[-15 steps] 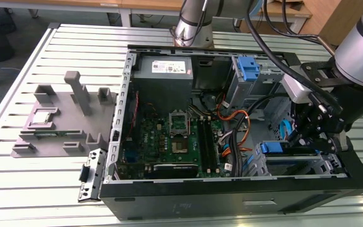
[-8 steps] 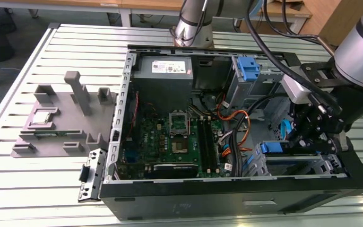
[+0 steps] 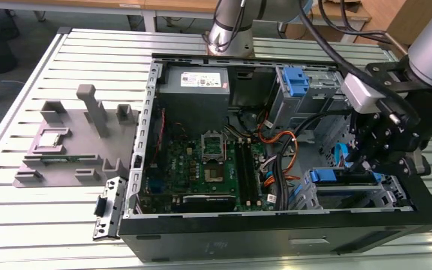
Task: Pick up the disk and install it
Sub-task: 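Insert the first disk wire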
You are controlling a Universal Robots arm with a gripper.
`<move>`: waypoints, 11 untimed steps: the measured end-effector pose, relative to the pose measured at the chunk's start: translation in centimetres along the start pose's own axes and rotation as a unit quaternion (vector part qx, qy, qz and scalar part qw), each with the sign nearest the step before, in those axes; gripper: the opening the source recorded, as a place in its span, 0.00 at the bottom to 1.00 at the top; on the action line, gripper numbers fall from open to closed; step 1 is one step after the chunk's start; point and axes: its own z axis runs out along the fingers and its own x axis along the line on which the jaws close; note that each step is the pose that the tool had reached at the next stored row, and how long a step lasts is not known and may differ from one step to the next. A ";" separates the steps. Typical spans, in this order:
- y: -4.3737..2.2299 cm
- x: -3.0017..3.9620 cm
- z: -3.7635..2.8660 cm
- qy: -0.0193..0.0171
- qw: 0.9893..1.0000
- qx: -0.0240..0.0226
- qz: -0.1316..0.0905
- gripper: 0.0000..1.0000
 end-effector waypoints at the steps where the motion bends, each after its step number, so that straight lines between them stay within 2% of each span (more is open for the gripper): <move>1: -0.01 0.00 -0.32 0.000 1.000 0.000 0.000 0.23; 4: -0.07 0.00 -0.53 0.000 1.000 0.000 0.000 0.23; 9: -0.93 0.06 -0.50 0.000 1.000 0.000 0.000 0.23; 11: -0.94 0.07 -0.66 0.000 1.000 0.000 0.000 0.23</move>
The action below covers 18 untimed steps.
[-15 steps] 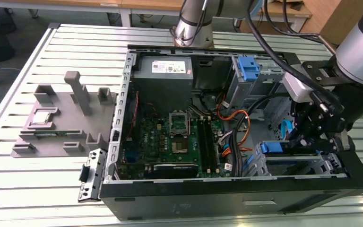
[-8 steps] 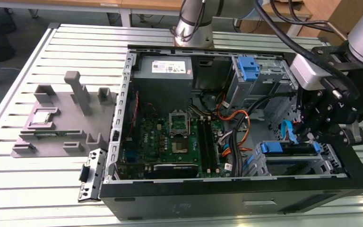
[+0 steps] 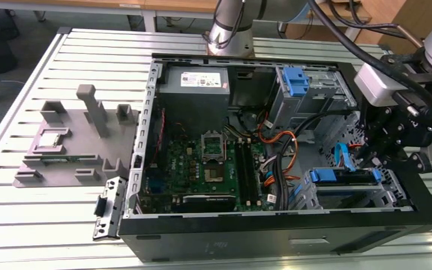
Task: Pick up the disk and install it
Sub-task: 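Insert the first disk wire, then insert the second disk wire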
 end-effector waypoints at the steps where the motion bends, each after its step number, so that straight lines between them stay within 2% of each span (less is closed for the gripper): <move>1: -0.01 0.00 -0.08 0.000 1.000 0.000 0.000 0.23; 18: -0.02 0.00 -0.29 0.000 1.000 0.000 0.001 0.23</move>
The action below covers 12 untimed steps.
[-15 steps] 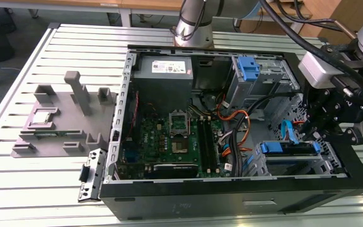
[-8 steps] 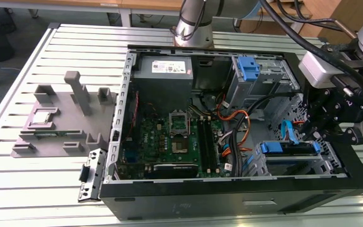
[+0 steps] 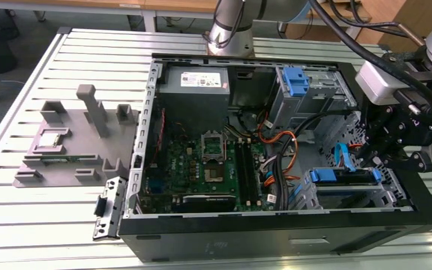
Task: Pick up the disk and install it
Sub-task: 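Insert the second disk wire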
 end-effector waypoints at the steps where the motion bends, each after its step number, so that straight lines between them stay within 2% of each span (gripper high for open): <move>1: 0.00 0.00 -0.10 0.000 1.000 0.000 0.000 0.23; 12: -0.01 0.00 -0.20 0.000 1.000 0.000 0.000 0.23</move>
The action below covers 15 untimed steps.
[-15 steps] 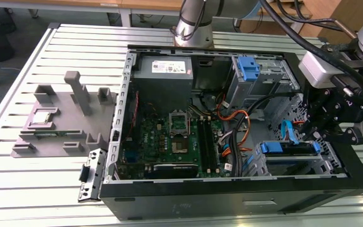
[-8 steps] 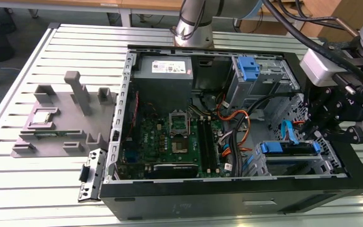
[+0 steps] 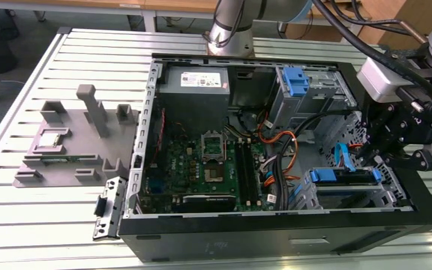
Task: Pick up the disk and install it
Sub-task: 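Insert the second disk wire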
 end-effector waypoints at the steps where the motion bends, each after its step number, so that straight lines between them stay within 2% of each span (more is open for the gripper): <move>1: 0.00 0.00 0.00 0.000 1.000 0.000 0.000 0.23; 11: -0.28 -0.85 0.02 -0.001 1.000 0.000 0.000 0.23; 15: -0.84 -0.95 0.05 -0.005 1.000 0.000 0.000 0.23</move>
